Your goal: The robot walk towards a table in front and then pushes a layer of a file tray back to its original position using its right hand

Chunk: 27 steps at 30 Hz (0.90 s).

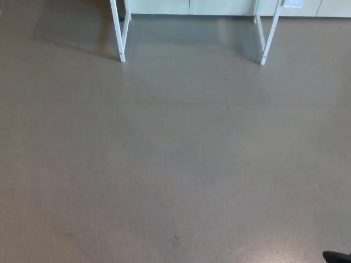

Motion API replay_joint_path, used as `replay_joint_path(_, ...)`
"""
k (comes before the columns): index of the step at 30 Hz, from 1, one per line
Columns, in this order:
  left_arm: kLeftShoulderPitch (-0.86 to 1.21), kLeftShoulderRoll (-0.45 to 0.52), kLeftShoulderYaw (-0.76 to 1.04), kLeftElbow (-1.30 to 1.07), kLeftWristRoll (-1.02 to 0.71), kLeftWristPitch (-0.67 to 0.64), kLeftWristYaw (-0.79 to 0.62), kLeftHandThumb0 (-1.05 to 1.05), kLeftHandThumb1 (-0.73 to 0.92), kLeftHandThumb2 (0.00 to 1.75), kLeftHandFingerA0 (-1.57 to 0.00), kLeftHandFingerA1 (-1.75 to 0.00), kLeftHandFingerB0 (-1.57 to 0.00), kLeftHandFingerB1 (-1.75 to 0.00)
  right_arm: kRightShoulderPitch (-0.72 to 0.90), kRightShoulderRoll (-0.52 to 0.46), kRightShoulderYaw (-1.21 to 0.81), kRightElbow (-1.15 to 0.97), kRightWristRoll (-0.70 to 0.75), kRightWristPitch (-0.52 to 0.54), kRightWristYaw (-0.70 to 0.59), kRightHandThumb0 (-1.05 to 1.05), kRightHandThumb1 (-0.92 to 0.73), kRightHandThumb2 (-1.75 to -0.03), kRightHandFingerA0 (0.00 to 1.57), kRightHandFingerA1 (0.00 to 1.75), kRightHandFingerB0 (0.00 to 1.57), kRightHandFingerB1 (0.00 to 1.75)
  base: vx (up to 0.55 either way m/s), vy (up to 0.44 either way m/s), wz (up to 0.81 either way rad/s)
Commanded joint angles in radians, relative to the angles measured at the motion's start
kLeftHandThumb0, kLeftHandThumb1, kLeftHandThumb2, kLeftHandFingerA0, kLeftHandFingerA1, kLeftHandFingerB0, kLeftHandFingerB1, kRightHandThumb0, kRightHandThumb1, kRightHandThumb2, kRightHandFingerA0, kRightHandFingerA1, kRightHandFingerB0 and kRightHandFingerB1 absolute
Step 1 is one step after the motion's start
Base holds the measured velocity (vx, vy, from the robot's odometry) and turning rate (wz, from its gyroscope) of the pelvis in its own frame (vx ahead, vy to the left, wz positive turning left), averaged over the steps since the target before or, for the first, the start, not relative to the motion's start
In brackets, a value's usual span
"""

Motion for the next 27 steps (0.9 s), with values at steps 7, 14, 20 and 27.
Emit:
replay_joint_path(7, 0.018, 0.028, 0.033, 0.036, -0.07, -0.058, -0.112, -0.14, 0.47, 0.55, -0.49, -0.44, -0.48, -0.42, 0.025, -0.004, -0.004, 0.009, 0.017, -0.088, 0.008, -0.17, -0.56, -0.56, 0.68, 0.48, 0.5, 0.43, 0.04, -0.003, 0.04)
replay_joint_path(14, 0.025, 0.029, 0.032, 0.043, -0.073, -0.059, -0.108, -0.14, 0.47, 0.55, -0.51, -0.44, -0.49, -0.42, 0.026, -0.01, 0.002, 0.023, 0.01, -0.103, 0.002, -0.18, -0.55, -0.55, 0.68, 0.49, 0.5, 0.44, -0.03, 0.008, 0.09)
replay_joint_path(20, 0.044, 0.029, 0.031, 0.026, -0.077, -0.067, -0.113, -0.15, 0.47, 0.56, -0.49, -0.45, -0.48, -0.42, 0.021, -0.009, 0.01, 0.034, 0.004, -0.101, -0.001, -0.16, -0.57, -0.56, 0.65, 0.48, 0.48, 0.44, 0.11, 0.272, -0.2)
replay_joint_path(27, 0.056, 0.029, 0.037, 0.025, -0.091, -0.057, -0.116, -0.14, 0.45, 0.55, -0.53, -0.46, -0.47, -0.43, 0.019, -0.009, 0.021, 0.043, -0.008, -0.104, -0.009, -0.18, -0.57, -0.56, 0.67, 0.48, 0.5, 0.43, 0.2, 0.241, -0.02)
